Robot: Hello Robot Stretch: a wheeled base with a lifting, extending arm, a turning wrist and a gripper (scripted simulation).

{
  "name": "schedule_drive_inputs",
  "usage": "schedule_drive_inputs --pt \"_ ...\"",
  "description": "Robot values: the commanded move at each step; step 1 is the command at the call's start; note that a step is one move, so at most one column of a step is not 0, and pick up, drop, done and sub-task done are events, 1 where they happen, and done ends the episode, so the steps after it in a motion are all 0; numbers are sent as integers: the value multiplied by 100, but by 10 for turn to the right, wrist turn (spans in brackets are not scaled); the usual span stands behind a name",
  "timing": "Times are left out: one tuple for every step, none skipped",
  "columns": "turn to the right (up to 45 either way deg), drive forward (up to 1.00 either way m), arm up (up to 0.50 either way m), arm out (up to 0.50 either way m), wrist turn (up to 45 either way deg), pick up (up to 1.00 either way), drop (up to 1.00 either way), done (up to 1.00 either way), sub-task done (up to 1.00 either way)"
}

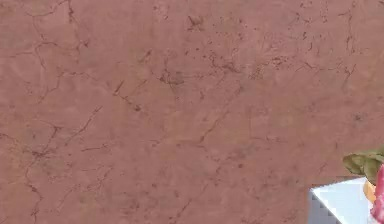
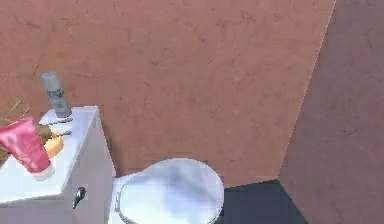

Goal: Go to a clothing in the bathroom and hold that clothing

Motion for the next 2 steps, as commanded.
schedule_drive_inputs --pt "-330 0 0 0 0 0 0 0 0" --pt "0 0 50 0 0 0 0 0 0"
